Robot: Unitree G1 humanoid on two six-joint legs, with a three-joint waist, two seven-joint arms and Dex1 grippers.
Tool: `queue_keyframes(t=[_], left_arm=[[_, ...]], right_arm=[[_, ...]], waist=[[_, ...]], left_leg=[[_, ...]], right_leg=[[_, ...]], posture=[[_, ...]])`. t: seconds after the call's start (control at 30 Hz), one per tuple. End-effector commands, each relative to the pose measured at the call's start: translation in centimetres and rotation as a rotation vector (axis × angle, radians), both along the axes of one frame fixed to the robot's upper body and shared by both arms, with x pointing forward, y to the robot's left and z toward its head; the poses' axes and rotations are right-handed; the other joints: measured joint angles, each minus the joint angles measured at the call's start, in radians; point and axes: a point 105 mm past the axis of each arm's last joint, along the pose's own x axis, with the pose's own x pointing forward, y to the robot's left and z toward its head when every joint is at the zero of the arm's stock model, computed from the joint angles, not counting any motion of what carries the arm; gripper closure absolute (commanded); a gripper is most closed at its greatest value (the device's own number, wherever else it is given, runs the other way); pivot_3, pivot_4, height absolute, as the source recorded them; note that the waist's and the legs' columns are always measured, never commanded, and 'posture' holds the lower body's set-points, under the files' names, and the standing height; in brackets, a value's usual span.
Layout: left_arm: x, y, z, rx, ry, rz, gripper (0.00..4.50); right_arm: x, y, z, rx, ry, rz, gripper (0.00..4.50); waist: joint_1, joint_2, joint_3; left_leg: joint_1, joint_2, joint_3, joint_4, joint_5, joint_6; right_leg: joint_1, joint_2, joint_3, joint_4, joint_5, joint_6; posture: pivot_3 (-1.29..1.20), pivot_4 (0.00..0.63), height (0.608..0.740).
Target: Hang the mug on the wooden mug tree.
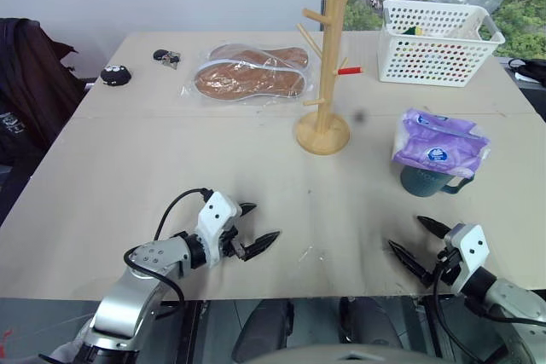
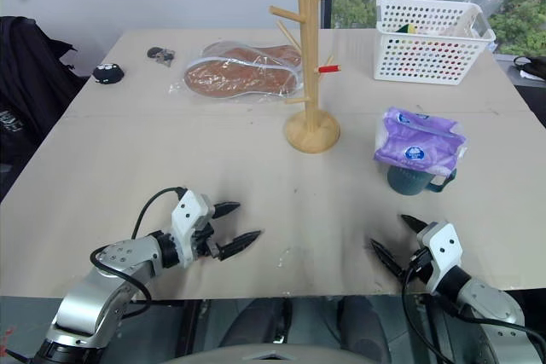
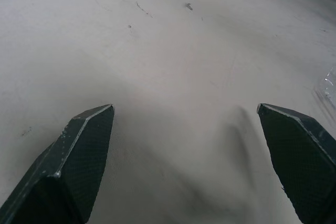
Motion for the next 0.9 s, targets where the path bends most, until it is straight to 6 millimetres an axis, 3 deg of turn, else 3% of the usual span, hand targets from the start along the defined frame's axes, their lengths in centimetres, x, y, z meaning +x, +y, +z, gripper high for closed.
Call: queue_keyframes(t=[0.03,0.17,0.7,0.9], left_arm=[[0.1,-0.2,0.8,-0.007,-0.043,-0.002,0.00],[0.3,-0.6,0.4,-0.019,-0.050,0.015,0.00],[0.5,-0.9,0.5,-0.035,-0.065,0.032,0.00],[0.8,-1.8,1.3,-0.060,-0.078,-0.023,0.00]], right_arm=[[0.5,0.0,1.2,-0.006,-0.046,0.014,0.04],[1.5,-0.2,1.9,-0.012,-0.062,0.028,0.04],[1.7,-0.4,2.3,-0.033,-0.063,0.053,0.04],[1.4,-0.4,4.1,-0.088,-0.119,0.083,0.04]], waist=[[0.000,0.000,0.000],[-0.002,0.000,0.000],[0.000,0.000,0.000],[0.002,0.000,0.000]], left_leg=[[0.000,0.000,0.000,0.000,0.000,0.000],[0.000,0.000,0.001,0.000,0.000,0.000],[0.000,0.000,0.000,0.000,0.000,0.000],[0.000,0.000,0.000,0.000,0.000,0.000]], right_leg=[[0.000,0.000,0.000,0.000,0.000,0.000],[0.000,0.000,0.001,0.000,0.000,0.000],[0.000,0.000,0.000,0.000,0.000,0.000],[0.000,0.000,0.000,0.000,0.000,0.000]], posture=[[0.00,0.150,0.740],[0.00,0.150,0.740],[0.00,0.150,0.740],[0.00,0.150,0.740]])
